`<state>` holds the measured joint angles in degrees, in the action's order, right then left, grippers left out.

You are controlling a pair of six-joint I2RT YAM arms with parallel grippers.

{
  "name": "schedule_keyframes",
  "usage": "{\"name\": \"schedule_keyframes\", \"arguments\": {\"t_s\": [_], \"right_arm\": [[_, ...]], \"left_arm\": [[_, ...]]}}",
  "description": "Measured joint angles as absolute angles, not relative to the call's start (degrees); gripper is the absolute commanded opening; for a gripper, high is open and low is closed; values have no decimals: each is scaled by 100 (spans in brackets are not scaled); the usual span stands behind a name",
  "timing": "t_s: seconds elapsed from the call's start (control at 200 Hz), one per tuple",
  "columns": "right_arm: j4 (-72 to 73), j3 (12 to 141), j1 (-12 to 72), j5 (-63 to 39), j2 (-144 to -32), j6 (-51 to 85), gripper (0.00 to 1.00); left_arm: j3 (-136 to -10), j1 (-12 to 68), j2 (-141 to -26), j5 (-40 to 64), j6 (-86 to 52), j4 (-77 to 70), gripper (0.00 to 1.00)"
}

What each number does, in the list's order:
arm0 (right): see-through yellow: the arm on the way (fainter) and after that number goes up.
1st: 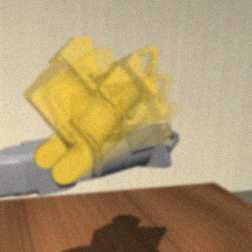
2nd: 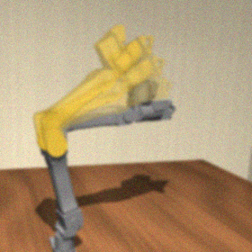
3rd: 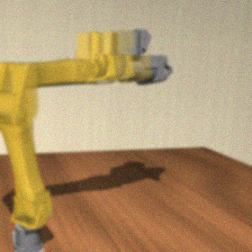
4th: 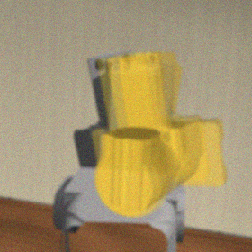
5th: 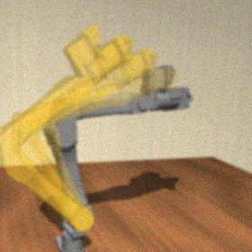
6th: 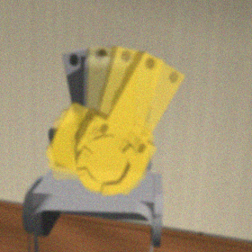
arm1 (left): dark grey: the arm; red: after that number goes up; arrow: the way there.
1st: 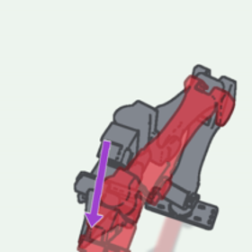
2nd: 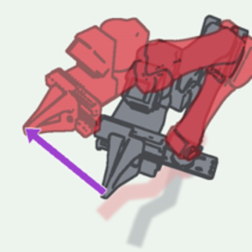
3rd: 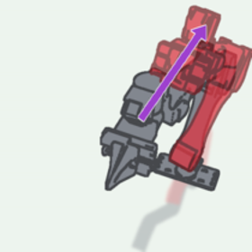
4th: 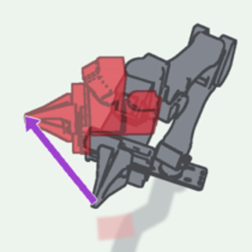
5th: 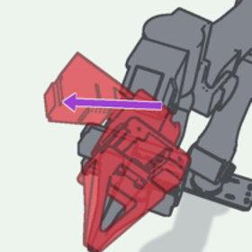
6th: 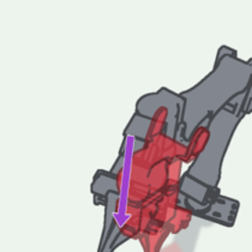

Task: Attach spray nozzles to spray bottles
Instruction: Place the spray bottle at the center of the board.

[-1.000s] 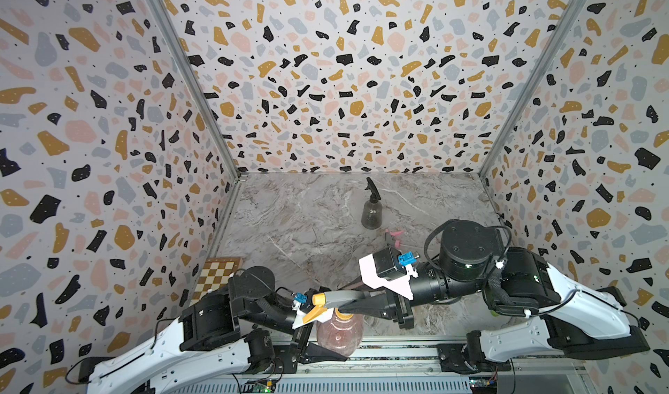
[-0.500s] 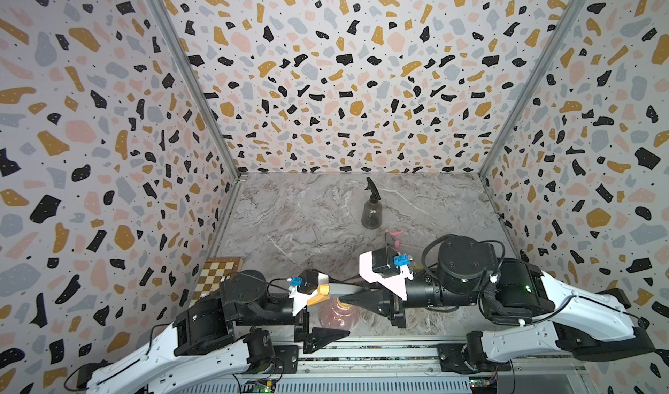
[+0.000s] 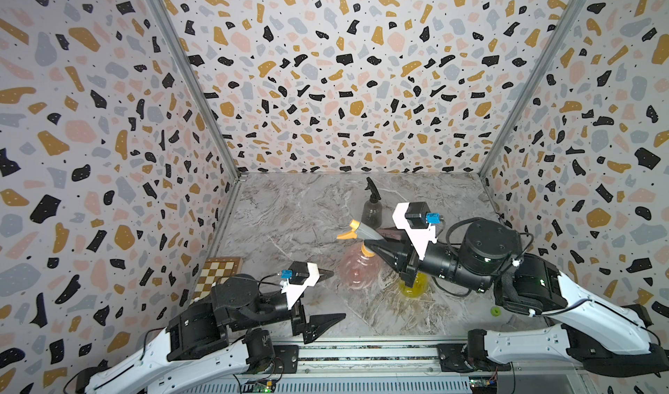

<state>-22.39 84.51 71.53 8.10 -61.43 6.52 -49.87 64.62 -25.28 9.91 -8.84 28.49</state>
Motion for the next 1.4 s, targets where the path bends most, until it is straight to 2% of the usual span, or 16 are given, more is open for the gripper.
{"name": "schedule_keyframes", "arguments": {"t_s": [0.235,0.651,0.826,1.041,1.221,1.397], "right_arm": [[-1192,7627,6003,482,-6761,635,0],[1004,7839,4864,95,-10296,631,0],[1487,8206,4574,64,-11183,687,0],[1918,8591,4539,95,-11684,690,0],[2043,8639,4539,108,-11828,701,15],[2158,8589,4539,86,-11880,773,35]], "left_arm": [[-4915,6462,-1651,471,-871,2950,99],[-4768,6462,-1170,86,-827,2954,99],[-4705,6462,-980,86,-814,2950,99],[-4646,6462,-956,89,-810,2945,99],[-4587,6462,-913,69,-805,2941,99],[-4563,6462,-882,5,-792,2943,99]]}}
